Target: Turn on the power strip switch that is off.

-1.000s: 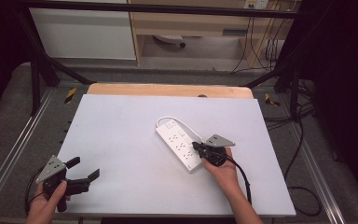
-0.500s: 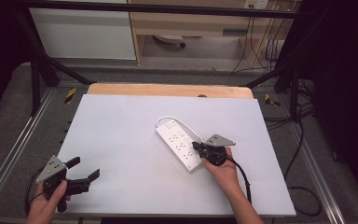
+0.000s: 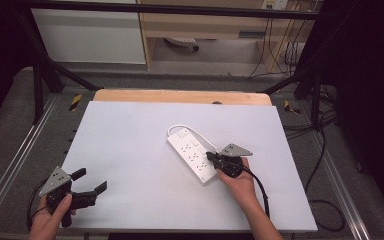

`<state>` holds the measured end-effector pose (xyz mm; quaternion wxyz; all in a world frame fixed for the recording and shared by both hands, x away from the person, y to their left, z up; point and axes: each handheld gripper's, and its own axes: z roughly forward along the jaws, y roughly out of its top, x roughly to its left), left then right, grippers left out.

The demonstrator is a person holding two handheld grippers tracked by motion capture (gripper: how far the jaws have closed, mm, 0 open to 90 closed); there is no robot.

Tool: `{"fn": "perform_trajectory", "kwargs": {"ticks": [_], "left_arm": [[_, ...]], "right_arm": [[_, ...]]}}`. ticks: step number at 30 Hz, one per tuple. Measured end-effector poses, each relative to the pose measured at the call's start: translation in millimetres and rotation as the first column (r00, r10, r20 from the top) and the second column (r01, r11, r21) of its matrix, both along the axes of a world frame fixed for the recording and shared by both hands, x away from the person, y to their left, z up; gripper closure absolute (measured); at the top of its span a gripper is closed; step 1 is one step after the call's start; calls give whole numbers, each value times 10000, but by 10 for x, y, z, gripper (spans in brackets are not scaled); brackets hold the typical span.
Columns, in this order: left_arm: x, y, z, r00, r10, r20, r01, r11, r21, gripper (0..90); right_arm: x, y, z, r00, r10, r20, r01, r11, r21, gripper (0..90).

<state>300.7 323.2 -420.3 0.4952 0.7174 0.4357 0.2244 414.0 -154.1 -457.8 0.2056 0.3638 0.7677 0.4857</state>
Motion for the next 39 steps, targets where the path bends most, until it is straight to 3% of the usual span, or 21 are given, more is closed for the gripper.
{"fn": "perform_trajectory", "kwargs": {"ticks": [39], "left_arm": [[2,2,-3,10000,-9,-30,9,10000,-1,62]], "right_arm": [[23,31,4,9997,-50,-249,48,10000,-75,900]]}}
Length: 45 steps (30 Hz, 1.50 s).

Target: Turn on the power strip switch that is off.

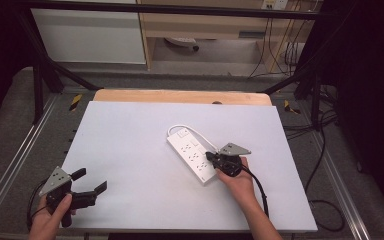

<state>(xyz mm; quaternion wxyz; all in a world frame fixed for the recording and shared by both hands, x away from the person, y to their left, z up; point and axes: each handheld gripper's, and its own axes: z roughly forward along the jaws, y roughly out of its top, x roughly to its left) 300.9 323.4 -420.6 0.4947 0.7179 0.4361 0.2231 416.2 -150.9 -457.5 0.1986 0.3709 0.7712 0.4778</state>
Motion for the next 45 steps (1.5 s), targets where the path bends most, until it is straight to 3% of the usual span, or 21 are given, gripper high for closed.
{"fn": "perform_trajectory", "kwargs": {"ticks": [15,45], "left_arm": [[-2,1,0,10000,27,4,-27,10000,-4,62],[-3,2,0,10000,26,-11,-26,10000,1,62]], "right_arm": [[-27,-13,57,9999,15,110,-17,9998,212,897],[-83,-88,262,9999,52,100,-60,9967,811,731]]}}
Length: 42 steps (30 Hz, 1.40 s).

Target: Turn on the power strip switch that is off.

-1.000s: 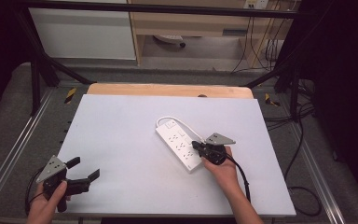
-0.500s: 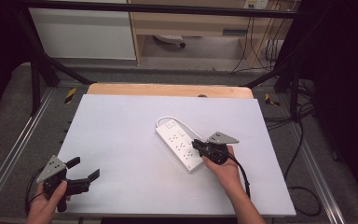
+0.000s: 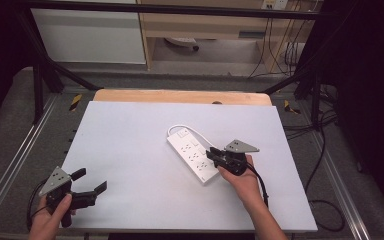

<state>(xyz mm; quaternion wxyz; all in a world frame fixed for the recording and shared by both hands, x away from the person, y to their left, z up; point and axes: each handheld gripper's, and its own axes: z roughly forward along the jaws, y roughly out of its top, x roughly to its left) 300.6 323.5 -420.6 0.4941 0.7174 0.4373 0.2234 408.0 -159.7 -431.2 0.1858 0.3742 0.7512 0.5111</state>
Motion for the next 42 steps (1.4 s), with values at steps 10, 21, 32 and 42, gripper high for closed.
{"fn": "perform_trajectory", "kwargs": {"ticks": [10,21,32,42], "left_arm": [[0,-1,-1,10000,5,-9,-5,10000,9,62],[-2,-2,-1,10000,1,-12,-1,10000,14,62],[2,-8,-5,10000,-15,-24,15,10000,5,62],[0,-9,-4,10000,-9,-31,9,10000,16,62]], "right_arm": [[-29,-45,59,10000,23,16,-23,9999,171,670],[-38,-72,126,9999,-105,-137,112,9987,489,457],[-106,-137,306,9987,-507,92,499,9964,685,77],[-320,-410,415,9940,-786,766,729,9945,748,32]]}}
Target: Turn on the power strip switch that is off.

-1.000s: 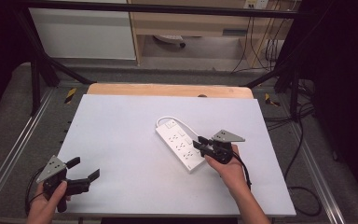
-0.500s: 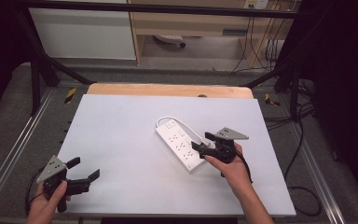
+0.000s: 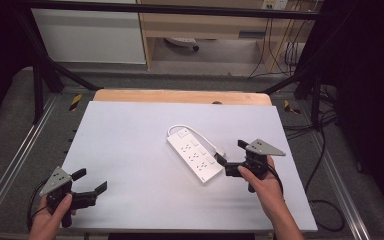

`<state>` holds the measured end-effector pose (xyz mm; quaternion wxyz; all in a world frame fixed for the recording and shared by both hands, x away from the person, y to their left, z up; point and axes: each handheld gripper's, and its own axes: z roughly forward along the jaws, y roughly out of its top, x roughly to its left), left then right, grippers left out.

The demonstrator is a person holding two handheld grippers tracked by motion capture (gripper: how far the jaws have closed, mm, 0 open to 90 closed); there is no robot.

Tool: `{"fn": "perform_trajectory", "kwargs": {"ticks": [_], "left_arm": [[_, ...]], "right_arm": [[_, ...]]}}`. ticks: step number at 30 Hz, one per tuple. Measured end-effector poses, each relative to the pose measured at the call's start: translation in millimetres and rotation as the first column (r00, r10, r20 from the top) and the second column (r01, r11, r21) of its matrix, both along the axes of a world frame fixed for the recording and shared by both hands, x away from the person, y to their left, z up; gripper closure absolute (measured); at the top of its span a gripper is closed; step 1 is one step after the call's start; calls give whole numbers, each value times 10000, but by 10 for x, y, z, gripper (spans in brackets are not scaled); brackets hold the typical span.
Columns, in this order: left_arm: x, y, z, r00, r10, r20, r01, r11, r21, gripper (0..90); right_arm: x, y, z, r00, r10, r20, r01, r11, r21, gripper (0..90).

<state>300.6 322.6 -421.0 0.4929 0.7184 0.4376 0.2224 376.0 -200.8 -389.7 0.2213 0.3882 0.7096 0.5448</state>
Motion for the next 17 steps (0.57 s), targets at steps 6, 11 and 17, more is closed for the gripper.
{"fn": "perform_trajectory", "kwargs": {"ticks": [6,11,17], "left_arm": [[0,-2,-4,10000,4,-35,-4,10000,24,63],[1,-10,-10,10000,2,-81,-2,10000,72,64],[2,-25,-15,9999,10,-110,-9,9999,100,64]], "right_arm": [[-145,-269,-85,9993,-357,80,356,9994,26,32],[-242,-533,-221,9964,-839,-99,834,9954,-465,43],[-324,-750,-429,9888,-1369,-597,1337,9896,-539,43]]}}
